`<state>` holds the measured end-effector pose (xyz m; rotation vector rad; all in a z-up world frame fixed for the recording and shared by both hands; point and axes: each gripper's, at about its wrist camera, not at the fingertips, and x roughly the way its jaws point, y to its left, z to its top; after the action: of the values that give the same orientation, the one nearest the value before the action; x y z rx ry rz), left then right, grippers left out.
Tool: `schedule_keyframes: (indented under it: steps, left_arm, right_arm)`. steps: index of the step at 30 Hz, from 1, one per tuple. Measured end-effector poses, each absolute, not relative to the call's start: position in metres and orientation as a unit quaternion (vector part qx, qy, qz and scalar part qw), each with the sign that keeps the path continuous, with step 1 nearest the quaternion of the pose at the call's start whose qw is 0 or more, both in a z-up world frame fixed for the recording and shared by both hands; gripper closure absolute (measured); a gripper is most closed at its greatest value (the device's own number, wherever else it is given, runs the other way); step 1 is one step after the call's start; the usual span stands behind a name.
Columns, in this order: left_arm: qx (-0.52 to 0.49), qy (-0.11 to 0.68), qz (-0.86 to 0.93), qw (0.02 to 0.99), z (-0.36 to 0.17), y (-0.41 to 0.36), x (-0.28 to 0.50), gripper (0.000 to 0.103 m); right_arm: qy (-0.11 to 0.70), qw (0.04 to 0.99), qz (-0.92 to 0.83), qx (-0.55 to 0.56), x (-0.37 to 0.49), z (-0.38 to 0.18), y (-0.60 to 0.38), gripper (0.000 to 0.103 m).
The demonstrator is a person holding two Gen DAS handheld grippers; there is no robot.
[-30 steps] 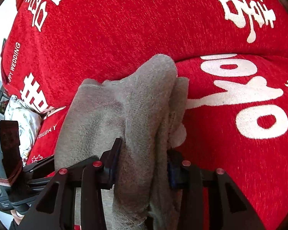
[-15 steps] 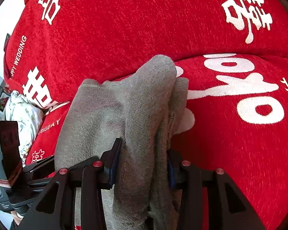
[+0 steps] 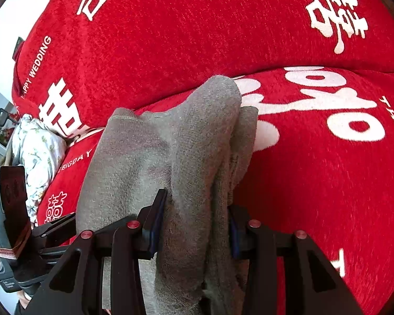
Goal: Fold small clothes
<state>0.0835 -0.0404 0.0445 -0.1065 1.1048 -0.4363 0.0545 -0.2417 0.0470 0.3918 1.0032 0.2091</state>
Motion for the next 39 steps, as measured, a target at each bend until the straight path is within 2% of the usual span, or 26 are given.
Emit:
schedule_keyframes:
  steps: [39]
  left_arm:
    - [-0.025, 0.495, -0.185, 0.849, 0.044, -0.011, -0.047, 0.053]
  right_arm:
    - [0.447, 0.866, 0.119, 0.191, -0.066, 0.044, -0.201, 0.059]
